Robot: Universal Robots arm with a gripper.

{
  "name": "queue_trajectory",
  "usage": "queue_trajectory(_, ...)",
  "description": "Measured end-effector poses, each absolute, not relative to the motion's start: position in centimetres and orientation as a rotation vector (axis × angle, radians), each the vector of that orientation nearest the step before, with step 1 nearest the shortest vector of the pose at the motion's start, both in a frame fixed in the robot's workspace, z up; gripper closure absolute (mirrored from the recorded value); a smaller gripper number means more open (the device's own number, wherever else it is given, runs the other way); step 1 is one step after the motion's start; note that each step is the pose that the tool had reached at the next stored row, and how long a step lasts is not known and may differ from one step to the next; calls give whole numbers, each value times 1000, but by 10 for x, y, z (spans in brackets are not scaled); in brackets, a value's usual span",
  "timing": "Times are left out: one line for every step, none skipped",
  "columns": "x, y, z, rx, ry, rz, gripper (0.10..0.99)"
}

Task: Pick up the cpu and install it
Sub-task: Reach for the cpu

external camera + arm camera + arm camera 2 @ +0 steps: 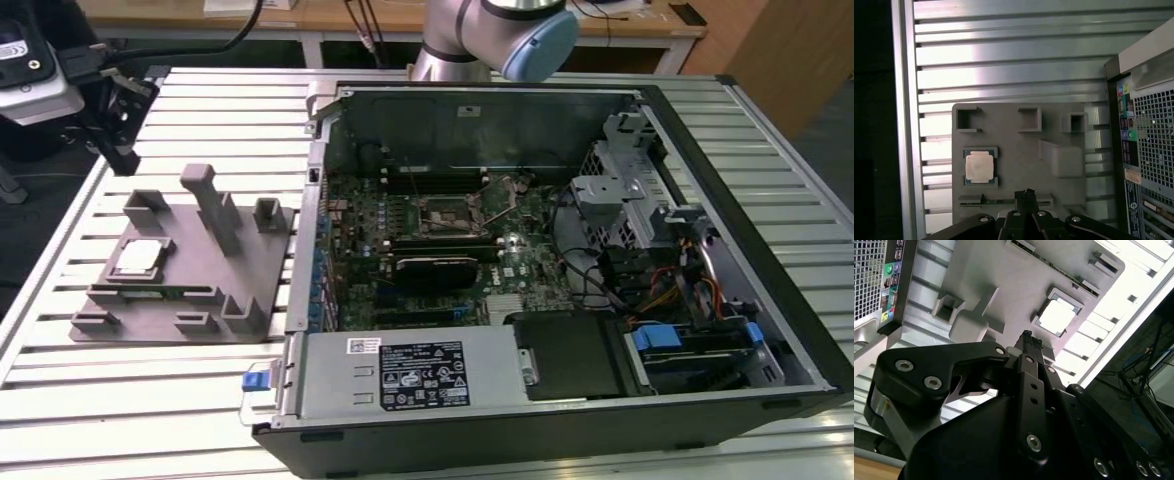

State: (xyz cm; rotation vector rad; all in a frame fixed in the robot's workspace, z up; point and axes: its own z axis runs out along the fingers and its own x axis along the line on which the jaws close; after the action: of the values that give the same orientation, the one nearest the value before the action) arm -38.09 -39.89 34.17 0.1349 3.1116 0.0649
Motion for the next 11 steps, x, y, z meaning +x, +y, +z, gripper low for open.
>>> queue_trajectory(-381, -399, 340, 135, 3112, 65, 980)
queue_trajectory(-381, -399, 339, 135, 3112, 64, 980)
queue_trajectory(-382, -399, 338, 135, 3111, 64, 980)
queue_trajectory(-382, -399, 336, 135, 3112, 63, 980)
queue_trajectory(-383, -399, 334, 135, 3112, 63, 980)
queue_trajectory(-383, -399, 333, 135, 3112, 62, 980)
queue_trajectory(-384, -399, 331, 135, 3112, 61, 980)
queue_trajectory(-384, -399, 329, 135, 3112, 61, 980)
queue_trajectory(-385, -399, 328, 135, 3112, 60, 980)
queue_trajectory(-386, -399, 326, 135, 3112, 60, 980)
queue_trajectory(-386, -399, 324, 135, 3111, 60, 980)
